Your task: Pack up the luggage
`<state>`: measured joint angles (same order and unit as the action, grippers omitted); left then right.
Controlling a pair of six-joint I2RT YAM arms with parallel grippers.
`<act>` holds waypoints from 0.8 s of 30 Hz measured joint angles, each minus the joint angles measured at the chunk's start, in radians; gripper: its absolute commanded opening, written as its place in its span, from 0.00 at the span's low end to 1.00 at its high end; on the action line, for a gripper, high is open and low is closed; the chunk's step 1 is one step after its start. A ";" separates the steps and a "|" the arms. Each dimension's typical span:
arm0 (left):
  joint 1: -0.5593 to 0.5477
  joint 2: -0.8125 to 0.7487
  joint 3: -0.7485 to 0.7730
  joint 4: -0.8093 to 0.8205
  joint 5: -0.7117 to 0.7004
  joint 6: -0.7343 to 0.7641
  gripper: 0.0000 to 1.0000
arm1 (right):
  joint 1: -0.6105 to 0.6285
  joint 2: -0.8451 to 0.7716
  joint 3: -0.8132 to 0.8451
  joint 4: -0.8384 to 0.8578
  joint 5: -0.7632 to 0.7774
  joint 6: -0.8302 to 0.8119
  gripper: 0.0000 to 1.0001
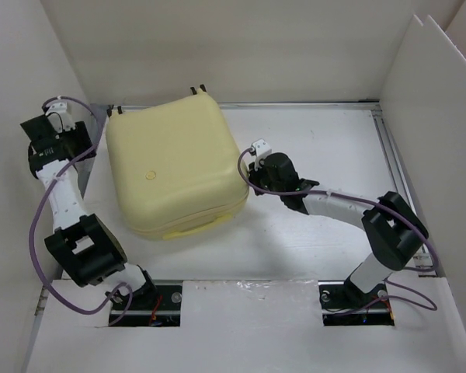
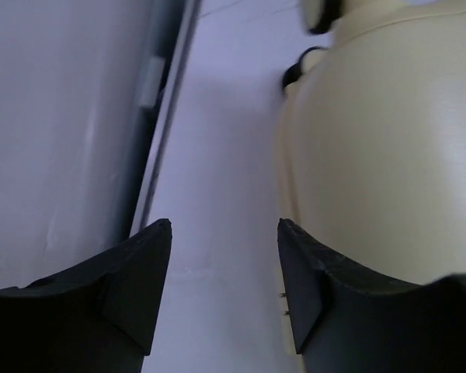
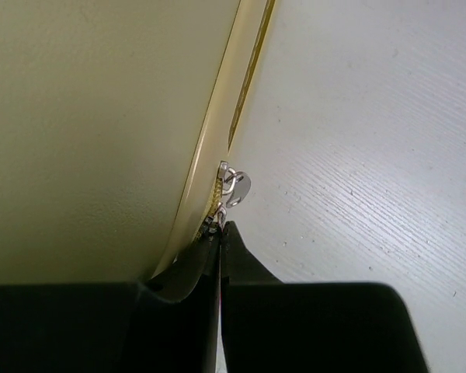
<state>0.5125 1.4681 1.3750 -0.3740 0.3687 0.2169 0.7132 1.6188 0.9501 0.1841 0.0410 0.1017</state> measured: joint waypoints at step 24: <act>-0.459 0.478 0.153 -0.004 -0.232 -0.002 0.53 | -0.120 -0.214 -0.250 0.057 0.137 0.153 0.00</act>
<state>0.0540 1.9457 1.5276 -0.3779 0.1364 0.2153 0.5930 1.4052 0.6998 0.2413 0.1783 0.2546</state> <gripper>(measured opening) 0.515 0.033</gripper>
